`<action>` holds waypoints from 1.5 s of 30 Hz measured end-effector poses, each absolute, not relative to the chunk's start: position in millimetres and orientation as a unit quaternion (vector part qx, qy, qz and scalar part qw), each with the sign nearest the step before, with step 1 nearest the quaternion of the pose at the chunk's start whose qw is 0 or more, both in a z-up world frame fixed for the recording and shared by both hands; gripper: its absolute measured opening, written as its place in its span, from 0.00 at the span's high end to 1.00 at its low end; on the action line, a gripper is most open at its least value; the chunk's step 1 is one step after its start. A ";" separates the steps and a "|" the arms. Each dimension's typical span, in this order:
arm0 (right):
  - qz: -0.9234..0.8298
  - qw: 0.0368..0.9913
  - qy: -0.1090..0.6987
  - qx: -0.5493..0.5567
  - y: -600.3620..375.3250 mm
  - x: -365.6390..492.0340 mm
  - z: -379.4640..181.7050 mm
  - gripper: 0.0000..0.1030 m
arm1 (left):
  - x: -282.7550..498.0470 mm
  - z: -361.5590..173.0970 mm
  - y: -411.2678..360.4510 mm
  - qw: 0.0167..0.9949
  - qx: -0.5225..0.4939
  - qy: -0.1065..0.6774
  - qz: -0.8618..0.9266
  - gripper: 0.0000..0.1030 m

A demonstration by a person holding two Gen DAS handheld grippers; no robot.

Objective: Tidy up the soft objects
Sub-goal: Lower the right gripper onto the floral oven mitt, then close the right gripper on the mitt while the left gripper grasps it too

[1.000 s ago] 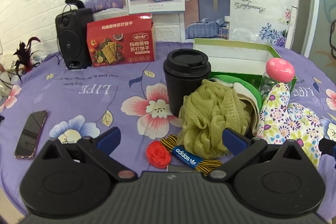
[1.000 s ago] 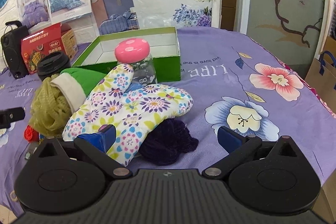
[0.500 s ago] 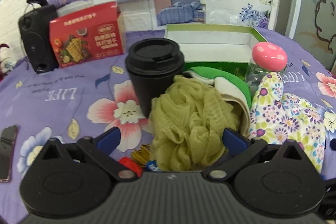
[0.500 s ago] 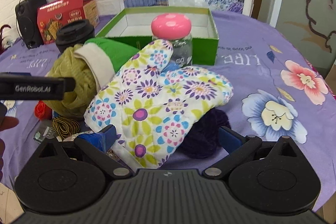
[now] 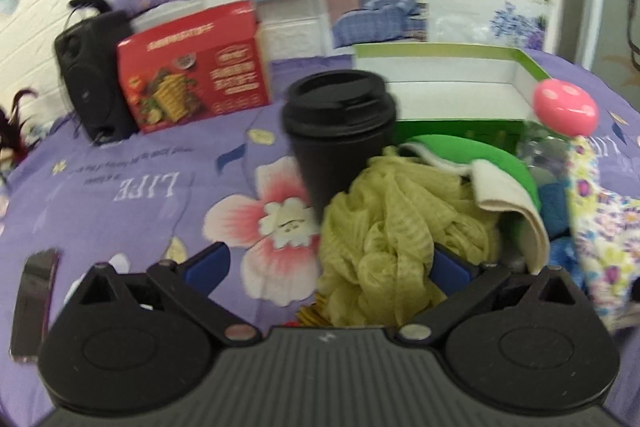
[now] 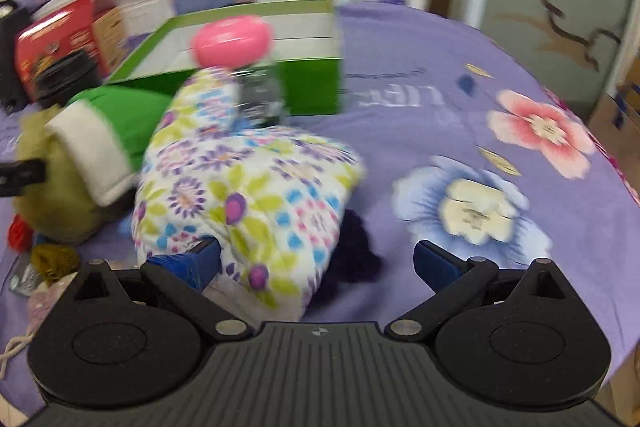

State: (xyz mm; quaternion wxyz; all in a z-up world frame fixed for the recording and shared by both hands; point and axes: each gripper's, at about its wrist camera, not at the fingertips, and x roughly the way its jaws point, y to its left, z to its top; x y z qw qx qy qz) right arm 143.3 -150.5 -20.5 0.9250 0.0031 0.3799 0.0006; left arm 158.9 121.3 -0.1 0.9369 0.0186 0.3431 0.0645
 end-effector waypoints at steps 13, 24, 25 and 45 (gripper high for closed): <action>0.001 0.952 0.307 -0.017 -163.3 96.2 33.5 0.12 | 90.0 32.7 141.0 0.942 0.034 0.322 0.091 0.00; 0.021 0.942 0.334 -0.024 -152.3 95.8 17.6 0.12 | 66.6 13.3 77.8 0.937 0.082 0.336 -0.053 0.00; 0.017 0.940 0.339 -0.025 -153.0 95.1 15.4 0.12 | 70.1 11.2 72.7 0.937 0.078 0.336 -0.060 0.00; 0.036 0.917 0.392 0.068 -168.0 202.1 -4.1 0.12 | 120.6 -10.8 -11.8 0.916 0.079 0.356 -0.168 0.00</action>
